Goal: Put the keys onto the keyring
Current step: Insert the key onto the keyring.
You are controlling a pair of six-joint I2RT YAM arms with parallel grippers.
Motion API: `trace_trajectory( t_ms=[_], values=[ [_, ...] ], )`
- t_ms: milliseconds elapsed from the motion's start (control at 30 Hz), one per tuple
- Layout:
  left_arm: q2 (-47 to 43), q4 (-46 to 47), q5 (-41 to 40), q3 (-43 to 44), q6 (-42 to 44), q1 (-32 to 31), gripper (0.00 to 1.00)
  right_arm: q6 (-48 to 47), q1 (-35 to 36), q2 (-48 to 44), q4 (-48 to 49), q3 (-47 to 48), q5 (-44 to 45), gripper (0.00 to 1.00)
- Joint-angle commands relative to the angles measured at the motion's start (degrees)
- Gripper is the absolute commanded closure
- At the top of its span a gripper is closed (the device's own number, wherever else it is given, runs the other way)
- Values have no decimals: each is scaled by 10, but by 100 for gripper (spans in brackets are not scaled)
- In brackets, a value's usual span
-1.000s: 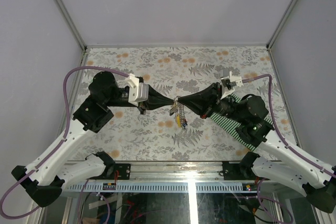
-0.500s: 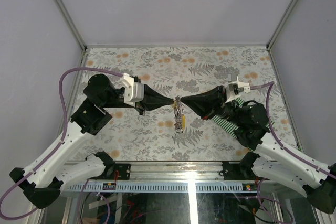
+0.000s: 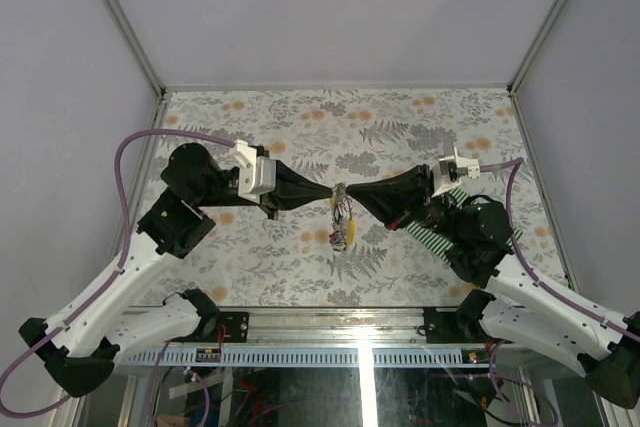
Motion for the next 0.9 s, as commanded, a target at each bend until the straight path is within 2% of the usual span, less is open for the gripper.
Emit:
trace_trajectory(
  t_ms=[0, 533, 700, 800, 867],
  values=[
    [-4, 27, 4, -7, -14, -6, 100, 21, -2, -15, 93, 11, 48, 100],
    [6, 38, 3, -12, -19, -20, 98, 63, -2, 14, 144, 13, 53, 100],
    [-1, 73, 4, -17, -48, -22, 93, 45, -2, 15, 138, 12, 35, 100],
    [-6, 111, 3, -26, -79, -22, 84, 23, -1, 11, 127, 15, 21, 100],
    [-7, 127, 6, -30, -93, -23, 83, 12, -2, 7, 123, 17, 12, 100]
  ],
)
